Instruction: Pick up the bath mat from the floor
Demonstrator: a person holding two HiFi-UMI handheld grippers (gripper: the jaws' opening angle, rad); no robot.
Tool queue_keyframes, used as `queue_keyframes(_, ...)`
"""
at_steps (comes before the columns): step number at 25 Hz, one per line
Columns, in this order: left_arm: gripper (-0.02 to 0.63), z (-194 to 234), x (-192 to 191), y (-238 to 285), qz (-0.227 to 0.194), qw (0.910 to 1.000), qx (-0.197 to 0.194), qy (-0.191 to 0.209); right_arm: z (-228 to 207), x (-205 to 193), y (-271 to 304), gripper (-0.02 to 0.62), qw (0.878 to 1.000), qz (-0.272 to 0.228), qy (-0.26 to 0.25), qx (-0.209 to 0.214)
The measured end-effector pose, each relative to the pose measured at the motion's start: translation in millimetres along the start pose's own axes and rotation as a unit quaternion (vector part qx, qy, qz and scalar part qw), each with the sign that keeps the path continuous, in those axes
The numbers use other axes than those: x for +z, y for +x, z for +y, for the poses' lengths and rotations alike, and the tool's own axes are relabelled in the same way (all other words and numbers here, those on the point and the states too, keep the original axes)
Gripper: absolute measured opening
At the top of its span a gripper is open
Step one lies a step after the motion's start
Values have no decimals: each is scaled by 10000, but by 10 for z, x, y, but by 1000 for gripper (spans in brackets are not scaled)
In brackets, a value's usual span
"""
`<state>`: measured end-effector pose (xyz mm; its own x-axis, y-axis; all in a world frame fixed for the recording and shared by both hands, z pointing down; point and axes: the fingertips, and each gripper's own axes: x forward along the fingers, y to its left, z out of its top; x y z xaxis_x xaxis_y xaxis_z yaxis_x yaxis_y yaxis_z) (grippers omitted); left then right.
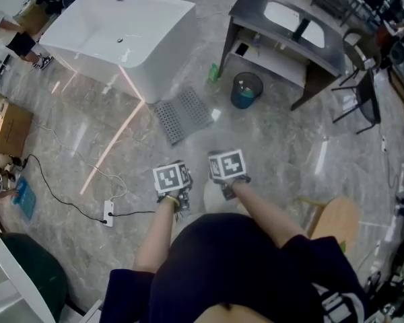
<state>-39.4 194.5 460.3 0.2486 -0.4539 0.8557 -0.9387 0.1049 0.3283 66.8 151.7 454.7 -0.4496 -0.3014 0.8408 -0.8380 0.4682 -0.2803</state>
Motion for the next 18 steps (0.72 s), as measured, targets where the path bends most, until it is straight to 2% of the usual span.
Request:
queue_keyframes(12,0,-164,631,490,-64,9982,234,-548,-678,734,222,12,9991,155,-383,129)
queue_keyframes(18,0,-239,835,697,-105,9970,325,-693,-996,963,327,12,9993,134,-310,155)
